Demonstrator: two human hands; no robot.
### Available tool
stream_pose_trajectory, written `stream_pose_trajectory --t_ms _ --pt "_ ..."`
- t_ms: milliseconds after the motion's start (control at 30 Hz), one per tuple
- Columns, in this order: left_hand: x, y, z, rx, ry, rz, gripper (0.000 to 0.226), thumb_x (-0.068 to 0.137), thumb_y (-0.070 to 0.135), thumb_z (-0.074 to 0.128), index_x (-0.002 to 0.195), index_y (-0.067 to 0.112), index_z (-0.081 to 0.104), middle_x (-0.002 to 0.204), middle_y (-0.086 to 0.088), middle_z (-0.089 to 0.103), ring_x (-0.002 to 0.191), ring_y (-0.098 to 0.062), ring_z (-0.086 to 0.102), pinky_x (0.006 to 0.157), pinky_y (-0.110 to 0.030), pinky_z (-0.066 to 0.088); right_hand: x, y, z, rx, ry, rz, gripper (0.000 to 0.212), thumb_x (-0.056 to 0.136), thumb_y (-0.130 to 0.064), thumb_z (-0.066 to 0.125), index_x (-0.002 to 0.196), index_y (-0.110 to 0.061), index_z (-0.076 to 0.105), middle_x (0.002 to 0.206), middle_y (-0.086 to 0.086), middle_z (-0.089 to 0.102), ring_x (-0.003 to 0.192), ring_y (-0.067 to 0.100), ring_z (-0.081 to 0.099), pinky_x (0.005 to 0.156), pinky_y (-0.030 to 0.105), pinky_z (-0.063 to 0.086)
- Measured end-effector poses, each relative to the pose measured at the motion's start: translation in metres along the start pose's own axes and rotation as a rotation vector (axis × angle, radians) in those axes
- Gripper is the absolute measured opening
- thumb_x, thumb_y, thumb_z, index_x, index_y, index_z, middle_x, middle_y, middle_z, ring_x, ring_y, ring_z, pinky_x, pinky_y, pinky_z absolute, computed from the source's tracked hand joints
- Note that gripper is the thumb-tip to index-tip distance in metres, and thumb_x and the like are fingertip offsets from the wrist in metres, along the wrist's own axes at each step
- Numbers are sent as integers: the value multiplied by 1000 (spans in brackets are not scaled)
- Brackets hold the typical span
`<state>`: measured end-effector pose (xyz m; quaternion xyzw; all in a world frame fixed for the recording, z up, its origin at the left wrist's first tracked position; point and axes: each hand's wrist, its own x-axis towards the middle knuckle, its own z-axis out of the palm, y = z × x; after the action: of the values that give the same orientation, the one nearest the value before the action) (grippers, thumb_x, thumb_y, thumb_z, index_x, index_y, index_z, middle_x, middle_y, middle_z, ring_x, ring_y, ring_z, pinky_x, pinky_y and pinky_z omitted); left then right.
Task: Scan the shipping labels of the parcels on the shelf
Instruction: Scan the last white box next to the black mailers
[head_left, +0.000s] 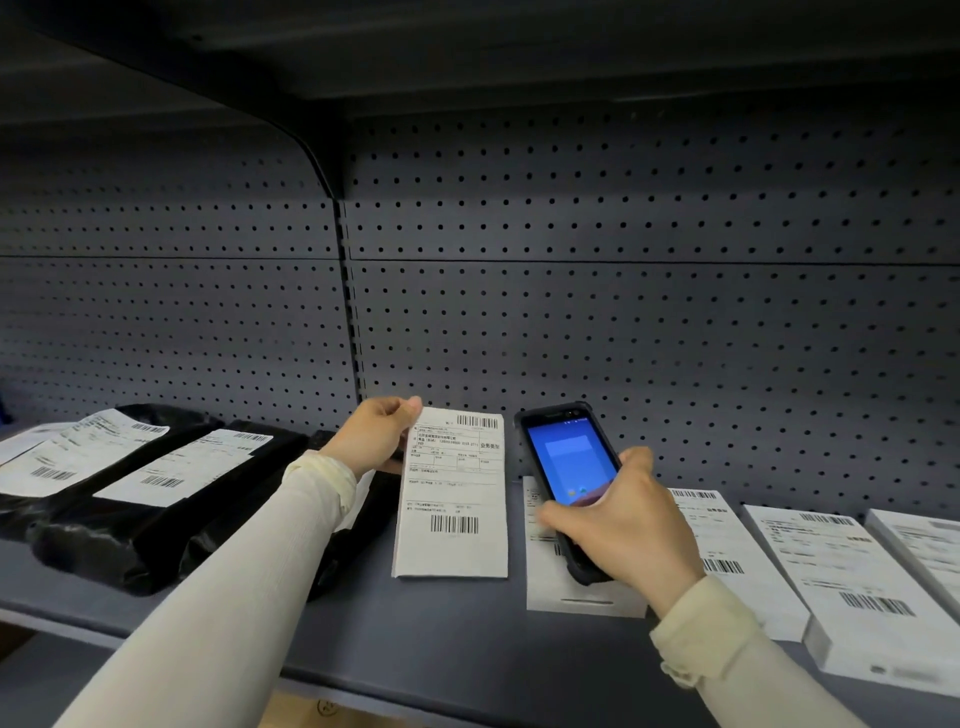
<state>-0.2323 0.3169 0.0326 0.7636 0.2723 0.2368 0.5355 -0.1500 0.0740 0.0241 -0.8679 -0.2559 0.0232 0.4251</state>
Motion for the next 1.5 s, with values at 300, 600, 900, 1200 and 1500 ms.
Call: stream_pose_trajectory --t_ms 300,600,900,1200,1500 --pt "10 -6 12 196 -173 -179 43 101 36 33 101 7 64 80 1 73 71 -15 69 54 -26 54 10 10 3 -17 61 28 59 63 -39 77 98 -16 35 74 -10 61 74 12 61 68 37 54" --pt "24 -15 33 406 -152 -124 35 101 24 39 70 8 45 64 -1 55 54 -8 56 46 -16 48 15 16 5 -45 84 62 58 64 -40 77 97 -17 35 79 -7 63 75 12 62 67 35 54" --pt "22 -29 40 728 -122 -56 25 95 27 46 74 14 50 62 0 58 66 -16 53 62 -25 39 17 16 6 -64 73 47 58 66 -38 77 98 -18 33 80 -7 64 76 11 61 68 35 54" --pt "11 -27 40 873 -153 127 42 93 33 49 132 17 43 124 -9 60 112 -26 56 94 -32 44 17 17 15 -47 43 35 60 63 -37 76 99 -19 32 80 -6 63 77 13 61 68 35 53" --pt "-9 -28 13 1075 60 465 46 91 21 49 137 19 42 155 1 27 137 -23 33 115 -36 24 21 17 26 2 -27 3 67 59 -39 80 98 -21 28 86 -3 64 78 13 60 60 30 47"
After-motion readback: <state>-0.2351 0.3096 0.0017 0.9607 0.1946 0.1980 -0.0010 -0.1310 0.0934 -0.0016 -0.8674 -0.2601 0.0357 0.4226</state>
